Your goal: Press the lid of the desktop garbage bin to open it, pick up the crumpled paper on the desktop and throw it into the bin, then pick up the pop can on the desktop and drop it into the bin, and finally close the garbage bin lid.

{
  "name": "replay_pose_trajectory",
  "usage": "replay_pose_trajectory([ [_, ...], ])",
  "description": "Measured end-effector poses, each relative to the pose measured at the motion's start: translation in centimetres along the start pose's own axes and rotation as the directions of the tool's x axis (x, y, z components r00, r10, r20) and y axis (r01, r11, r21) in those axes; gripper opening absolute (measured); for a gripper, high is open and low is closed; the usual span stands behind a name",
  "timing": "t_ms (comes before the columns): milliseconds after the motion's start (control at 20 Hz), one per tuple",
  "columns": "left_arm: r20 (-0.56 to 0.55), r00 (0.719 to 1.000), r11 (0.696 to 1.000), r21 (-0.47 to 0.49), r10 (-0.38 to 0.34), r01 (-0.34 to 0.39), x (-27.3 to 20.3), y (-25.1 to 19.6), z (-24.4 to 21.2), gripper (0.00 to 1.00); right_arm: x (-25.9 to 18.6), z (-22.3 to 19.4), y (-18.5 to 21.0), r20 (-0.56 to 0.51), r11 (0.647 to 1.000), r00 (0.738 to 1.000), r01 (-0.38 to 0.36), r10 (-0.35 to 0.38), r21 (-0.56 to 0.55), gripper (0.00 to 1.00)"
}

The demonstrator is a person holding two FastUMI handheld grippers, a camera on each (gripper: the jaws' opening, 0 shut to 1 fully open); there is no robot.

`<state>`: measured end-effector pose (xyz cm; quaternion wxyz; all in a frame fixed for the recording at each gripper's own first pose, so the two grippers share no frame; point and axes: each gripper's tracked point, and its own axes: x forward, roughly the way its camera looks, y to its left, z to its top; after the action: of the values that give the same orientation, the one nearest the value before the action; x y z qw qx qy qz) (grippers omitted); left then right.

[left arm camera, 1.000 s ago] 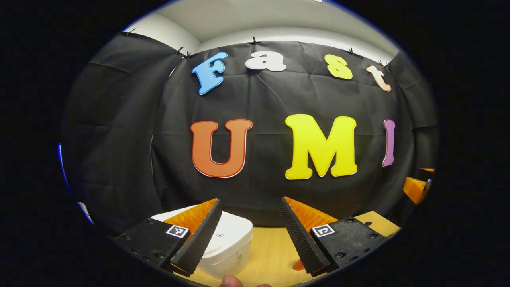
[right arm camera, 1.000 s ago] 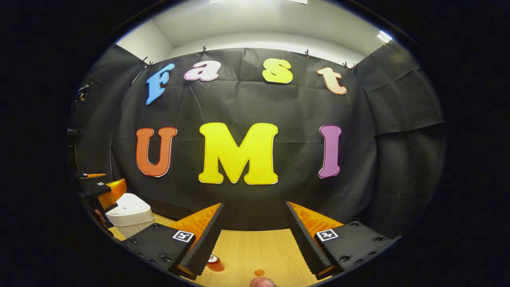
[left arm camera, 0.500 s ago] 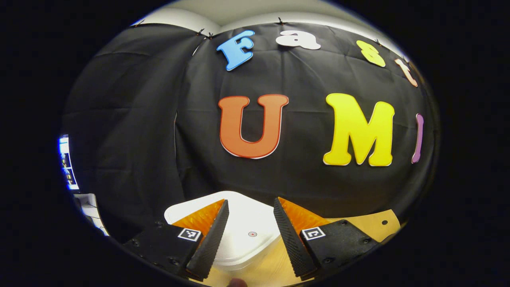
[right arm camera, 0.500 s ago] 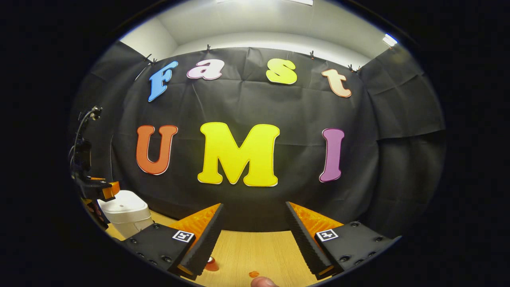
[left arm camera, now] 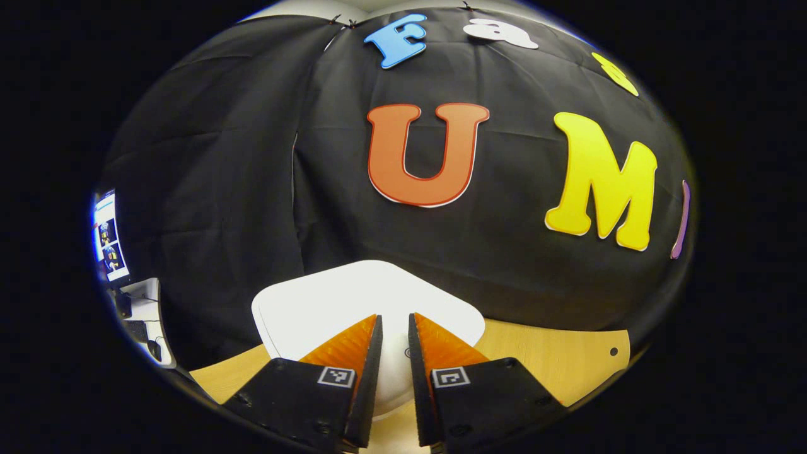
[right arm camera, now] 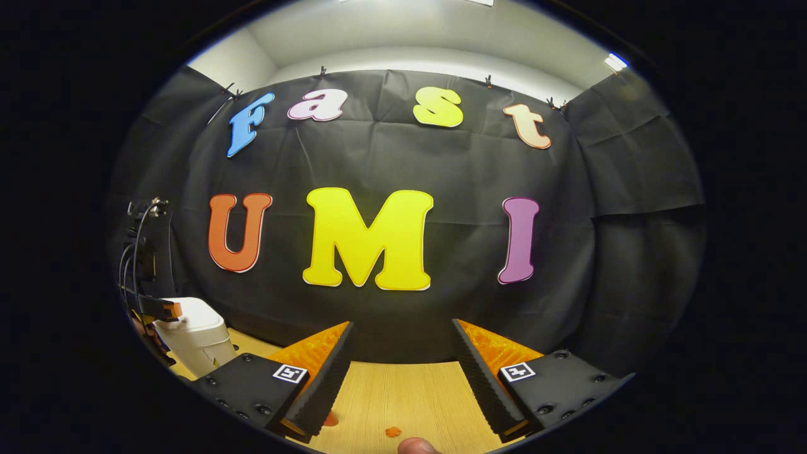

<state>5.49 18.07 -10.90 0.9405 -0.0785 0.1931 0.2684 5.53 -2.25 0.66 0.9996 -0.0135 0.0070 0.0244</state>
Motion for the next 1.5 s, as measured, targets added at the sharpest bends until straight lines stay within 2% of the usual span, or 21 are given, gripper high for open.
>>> replay_pose_trajectory([
  [200, -0.007, 1.0, 1.0, 0.008, 0.013, -0.013, 0.6, -0.2, -0.3, 0.24, 0.3, -0.6, -0.6, -0.011, 1.0, 1.0, 0.006, -0.006, 0.003, 0.95],
  [350, -0.02, 0.999, 0.999, -0.006, 0.048, -0.048, 0.8, 0.3, -0.7, 0.2, 0.9, -1.5, -1.0, -0.034, 1.0, 0.999, 0.014, -0.013, 0.02, 0.95],
  [650, -0.028, 0.995, 0.995, 0.022, 0.097, -0.096, 0.9, 0.6, -1.5, 0.07, 1.4, -3.1, 0.0, -0.07, 0.999, 0.997, -0.006, 0.009, 0.041, 0.95],
  [700, -0.023, 0.995, 0.995, 0.027, 0.1, -0.1, 0.8, 0.6, -1.5, 0.06, 1.5, -3.2, 0.0, -0.071, 0.999, 0.997, -0.01, 0.013, 0.039, 0.95],
  [750, -0.008, 0.994, 0.994, 0.037, 0.107, -0.107, 0.9, 0.6, -1.3, 0.1, 1.5, -3.4, 0.0, -0.072, 0.999, 0.997, -0.012, 0.014, 0.036, 0.95],
  [800, 0.008, 0.994, 0.993, 0.04, 0.113, -0.113, 0.8, 0.7, -1.0, 0.05, 1.4, -3.5, -0.1, -0.072, 0.999, 0.997, -0.01, 0.012, 0.036, 0.95],
  [950, 0.061, 0.992, 0.991, 0.074, 0.11, -0.114, -0.1, 0.4, 0.8, 0.04, 1.5, -3.3, -0.9, -0.066, 0.999, 0.998, 0.01, -0.007, 0.05, 0.95],
  [1100, 0.147, 0.989, 0.997, 0.062, 0.029, -0.039, -1.8, -1.2, 4.1, 0.03, 1.1, -2.9, -1.5, -0.054, 0.998, 0.998, 0.029, -0.025, 0.062, 0.95],
  [1200, 0.188, 0.981, 0.998, 0.048, -0.042, 0.034, -2.9, -2.8, 5.7, 0.05, 0.8, -2.6, -1.7, -0.047, 0.997, 0.998, 0.032, -0.029, 0.066, 0.95],
  [1350, 0.233, 0.969, 0.995, 0.074, -0.087, 0.071, -4.1, -3.7, 7.1, 0.12, 0.5, -2.3, -1.8, -0.039, 0.997, 0.999, 0.035, -0.032, 0.075, 0.95],
  [1400, 0.228, 0.967, 0.992, 0.076, -0.116, 0.101, -4.5, -4.6, 7.1, 0.2, 0.3, -2.2, -1.7, -0.037, 0.996, 0.999, 0.033, -0.03, 0.077, 0.95],
  [1450, 0.226, 0.965, 0.99, 0.077, -0.133, 0.118, -4.7, -5.0, 6.9, 0.19, 0.2, -2.1, -1.7, -0.034, 0.996, 0.999, 0.032, -0.029, 0.078, 0.95],
  [1500, 0.223, 0.963, 0.987, 0.076, -0.152, 0.138, -5.2, -5.3, 6.9, 0.39, 0.0, -2.1, -1.7, -0.031, 0.997, 0.999, 0.03, -0.028, 0.077, 0.95],
])
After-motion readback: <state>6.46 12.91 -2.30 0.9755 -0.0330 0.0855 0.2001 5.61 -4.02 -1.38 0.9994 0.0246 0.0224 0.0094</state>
